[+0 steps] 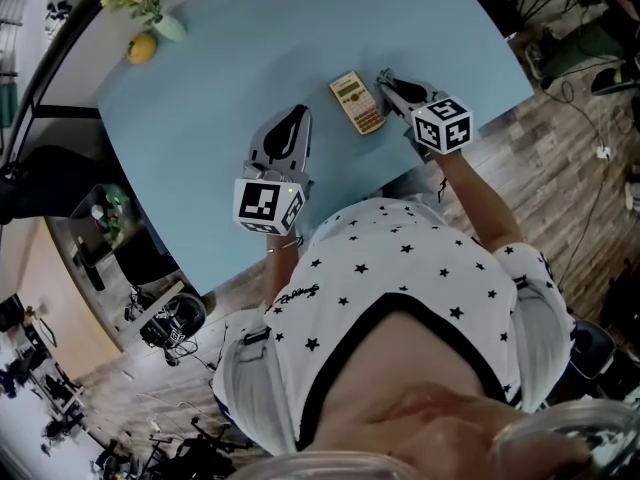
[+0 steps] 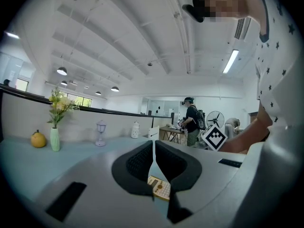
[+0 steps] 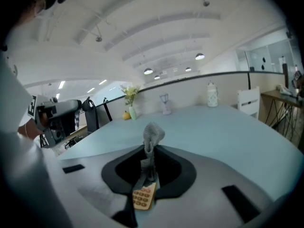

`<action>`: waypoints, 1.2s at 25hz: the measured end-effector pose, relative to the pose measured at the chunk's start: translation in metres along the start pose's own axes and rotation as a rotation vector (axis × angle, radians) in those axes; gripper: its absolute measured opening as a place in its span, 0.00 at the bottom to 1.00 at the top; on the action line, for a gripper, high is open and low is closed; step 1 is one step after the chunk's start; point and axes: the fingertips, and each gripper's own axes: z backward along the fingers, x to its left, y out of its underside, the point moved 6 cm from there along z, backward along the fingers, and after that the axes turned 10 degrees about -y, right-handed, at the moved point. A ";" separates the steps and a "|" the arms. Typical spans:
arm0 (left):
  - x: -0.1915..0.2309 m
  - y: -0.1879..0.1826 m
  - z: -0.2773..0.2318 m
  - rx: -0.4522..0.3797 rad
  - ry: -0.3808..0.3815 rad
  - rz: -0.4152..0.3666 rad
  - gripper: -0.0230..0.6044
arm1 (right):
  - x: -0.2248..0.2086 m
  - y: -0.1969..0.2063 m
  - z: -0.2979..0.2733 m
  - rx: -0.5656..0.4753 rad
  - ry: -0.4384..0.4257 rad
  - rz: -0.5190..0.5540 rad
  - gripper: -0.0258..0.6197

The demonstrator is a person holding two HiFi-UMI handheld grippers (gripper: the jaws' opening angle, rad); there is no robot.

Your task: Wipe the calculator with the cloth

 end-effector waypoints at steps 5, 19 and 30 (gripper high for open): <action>-0.005 -0.001 -0.006 -0.003 0.010 -0.001 0.10 | 0.026 -0.045 0.016 -0.171 -0.010 0.113 0.12; -0.008 -0.002 -0.014 0.010 0.011 0.001 0.10 | 0.055 -0.081 0.032 -0.367 -0.049 0.141 0.11; -0.008 -0.005 -0.015 0.005 0.019 -0.006 0.10 | 0.058 -0.080 0.032 -0.363 -0.053 0.137 0.11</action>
